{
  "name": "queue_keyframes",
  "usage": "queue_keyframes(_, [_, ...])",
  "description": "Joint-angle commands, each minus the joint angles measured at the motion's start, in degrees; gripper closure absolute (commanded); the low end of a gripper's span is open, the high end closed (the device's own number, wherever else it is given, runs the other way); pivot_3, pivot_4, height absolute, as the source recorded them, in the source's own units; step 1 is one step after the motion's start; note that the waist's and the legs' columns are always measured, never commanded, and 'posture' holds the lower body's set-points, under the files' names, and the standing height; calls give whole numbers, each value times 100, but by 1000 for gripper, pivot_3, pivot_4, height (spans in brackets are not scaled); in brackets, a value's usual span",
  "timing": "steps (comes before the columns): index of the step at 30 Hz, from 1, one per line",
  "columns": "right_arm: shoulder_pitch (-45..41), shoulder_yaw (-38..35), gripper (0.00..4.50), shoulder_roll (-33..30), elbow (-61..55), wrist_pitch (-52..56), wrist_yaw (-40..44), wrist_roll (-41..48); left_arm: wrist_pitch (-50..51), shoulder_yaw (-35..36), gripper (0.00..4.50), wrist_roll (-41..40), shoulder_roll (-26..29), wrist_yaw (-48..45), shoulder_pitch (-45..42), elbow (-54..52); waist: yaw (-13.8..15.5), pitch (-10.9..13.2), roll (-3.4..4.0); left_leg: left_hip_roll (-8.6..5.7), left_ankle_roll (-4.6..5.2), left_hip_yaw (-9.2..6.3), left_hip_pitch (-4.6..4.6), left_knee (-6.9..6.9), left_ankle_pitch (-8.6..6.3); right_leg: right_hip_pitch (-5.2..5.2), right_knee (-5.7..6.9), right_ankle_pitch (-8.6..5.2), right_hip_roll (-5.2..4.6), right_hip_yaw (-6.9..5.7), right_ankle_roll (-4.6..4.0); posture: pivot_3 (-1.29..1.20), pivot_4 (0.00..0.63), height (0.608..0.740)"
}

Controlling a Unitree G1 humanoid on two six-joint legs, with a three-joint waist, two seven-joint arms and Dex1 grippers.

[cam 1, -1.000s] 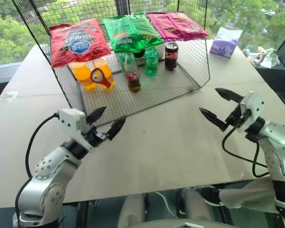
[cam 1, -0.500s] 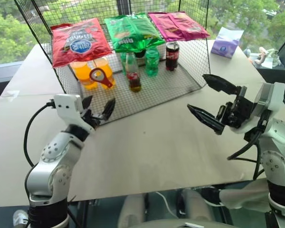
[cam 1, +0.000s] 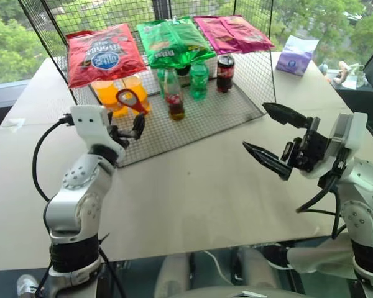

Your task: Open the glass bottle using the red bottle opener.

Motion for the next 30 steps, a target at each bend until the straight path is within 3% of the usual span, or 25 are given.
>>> queue_keyframes(1, [-29,-23,0,5,-218,-72,-87,-23,-181,-34,38,250,0,-9,-372,258,3,0,-1,0,0,-1,-1,0,0,0,0,0,0,-1,0,0,150,740])
queue_keyframes(15, [-126,0,0,-63,-331,90,-342,-27,-292,-175,38,786,-128,-2,-903,725,1,1,-2,-1,0,-1,-2,0,0,0,0,12,0,-1,21,0,150,740])
queue_keyframes(30, [-224,61,0,-125,-365,223,-459,-60,76,-229,38,1104,-421,308,-740,200,1,2,-4,-2,0,-2,-4,0,0,0,-1,13,-1,-1,21,0,150,740])
